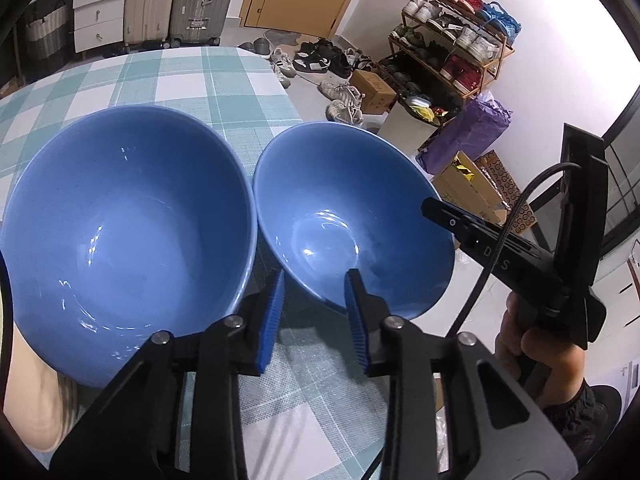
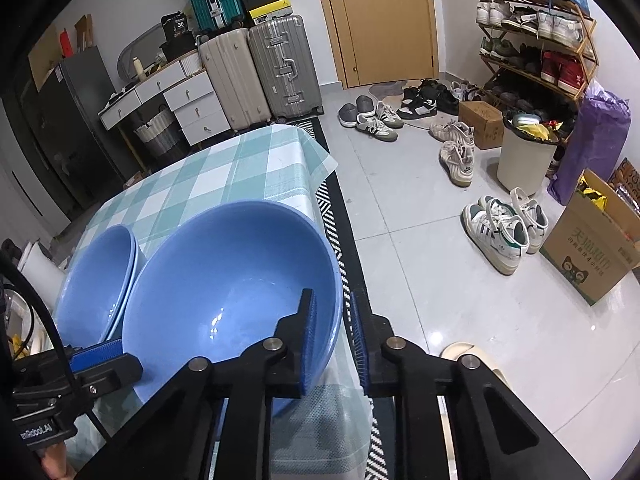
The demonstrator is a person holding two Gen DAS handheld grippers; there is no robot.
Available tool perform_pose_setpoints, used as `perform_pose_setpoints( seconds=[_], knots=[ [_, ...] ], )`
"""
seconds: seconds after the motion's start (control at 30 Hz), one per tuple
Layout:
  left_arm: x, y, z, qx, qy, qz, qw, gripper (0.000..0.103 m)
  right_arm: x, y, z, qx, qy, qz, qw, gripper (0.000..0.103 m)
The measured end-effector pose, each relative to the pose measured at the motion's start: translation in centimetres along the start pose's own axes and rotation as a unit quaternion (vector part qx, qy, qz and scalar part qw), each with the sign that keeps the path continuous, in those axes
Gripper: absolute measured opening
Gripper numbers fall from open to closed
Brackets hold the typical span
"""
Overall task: Organize plates and bowls
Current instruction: 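Move both grippers to the rim of the nested blue bowls, then close both grippers on the blue bowl rim and lift the bowls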
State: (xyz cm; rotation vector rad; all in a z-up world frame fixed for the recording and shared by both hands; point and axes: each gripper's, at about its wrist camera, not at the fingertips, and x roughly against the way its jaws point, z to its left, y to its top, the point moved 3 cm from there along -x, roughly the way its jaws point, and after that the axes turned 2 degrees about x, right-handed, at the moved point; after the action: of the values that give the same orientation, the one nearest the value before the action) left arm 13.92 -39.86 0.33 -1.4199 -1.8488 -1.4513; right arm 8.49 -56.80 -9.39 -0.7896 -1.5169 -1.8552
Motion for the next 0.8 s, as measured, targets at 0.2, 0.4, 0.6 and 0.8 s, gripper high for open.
perform_pose_setpoints(
  seconds=[0.2, 0.4, 0.6, 0.8],
  knots=[
    [0.0, -0.2, -0.1, -0.008, 0.004, -0.003, 1.0, 0.023, 0.0, -0.1, 0.2, 0.006, -0.009, -0.002, 1.0, 0.014],
    [0.1, -0.2, -0.3, -0.015, 0.005, -0.001, 0.9999, 0.023, 0.2, -0.2, 0.1, 0.007, -0.012, -0.002, 1.0, 0.014],
    [0.5, -0.3, -0.5, -0.023, 0.003, -0.004, 0.9997, 0.023, 0.7, -0.5, -0.1, 0.006, -0.015, -0.004, 1.0, 0.014],
    [1.3, -0.2, -0.9, -0.036, 0.002, -0.011, 0.9993, 0.023, 2.3, -0.6, -0.2, 0.001, -0.014, -0.012, 1.0, 0.014]
  ],
)
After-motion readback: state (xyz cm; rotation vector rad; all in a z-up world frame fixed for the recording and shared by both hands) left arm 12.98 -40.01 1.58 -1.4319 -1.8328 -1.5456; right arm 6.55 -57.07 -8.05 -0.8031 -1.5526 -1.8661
